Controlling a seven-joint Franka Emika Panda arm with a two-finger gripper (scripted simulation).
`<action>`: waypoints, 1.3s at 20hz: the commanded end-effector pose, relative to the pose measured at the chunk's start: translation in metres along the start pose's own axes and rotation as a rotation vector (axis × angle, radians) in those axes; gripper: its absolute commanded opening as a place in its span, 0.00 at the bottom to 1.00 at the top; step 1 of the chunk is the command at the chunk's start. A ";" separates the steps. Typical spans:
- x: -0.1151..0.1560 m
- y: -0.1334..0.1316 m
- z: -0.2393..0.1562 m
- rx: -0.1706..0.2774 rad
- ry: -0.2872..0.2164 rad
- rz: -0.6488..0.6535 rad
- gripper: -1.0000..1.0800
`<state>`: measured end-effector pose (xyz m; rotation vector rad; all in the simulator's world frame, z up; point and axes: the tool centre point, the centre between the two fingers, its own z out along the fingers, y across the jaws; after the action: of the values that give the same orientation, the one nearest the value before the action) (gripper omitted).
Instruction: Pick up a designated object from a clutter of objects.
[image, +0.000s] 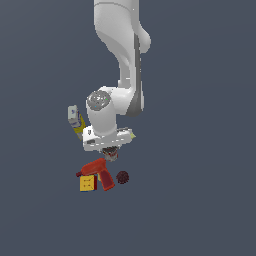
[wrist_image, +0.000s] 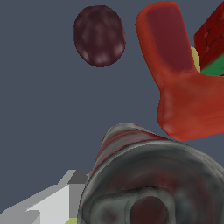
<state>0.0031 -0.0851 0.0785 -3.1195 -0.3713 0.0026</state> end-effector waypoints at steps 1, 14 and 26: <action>0.000 0.000 -0.003 -0.001 0.002 0.000 0.00; -0.017 -0.018 -0.061 -0.001 0.002 0.000 0.00; -0.047 -0.048 -0.166 -0.002 0.001 0.000 0.00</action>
<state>-0.0496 -0.0525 0.2290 -3.1201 -0.3713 0.0056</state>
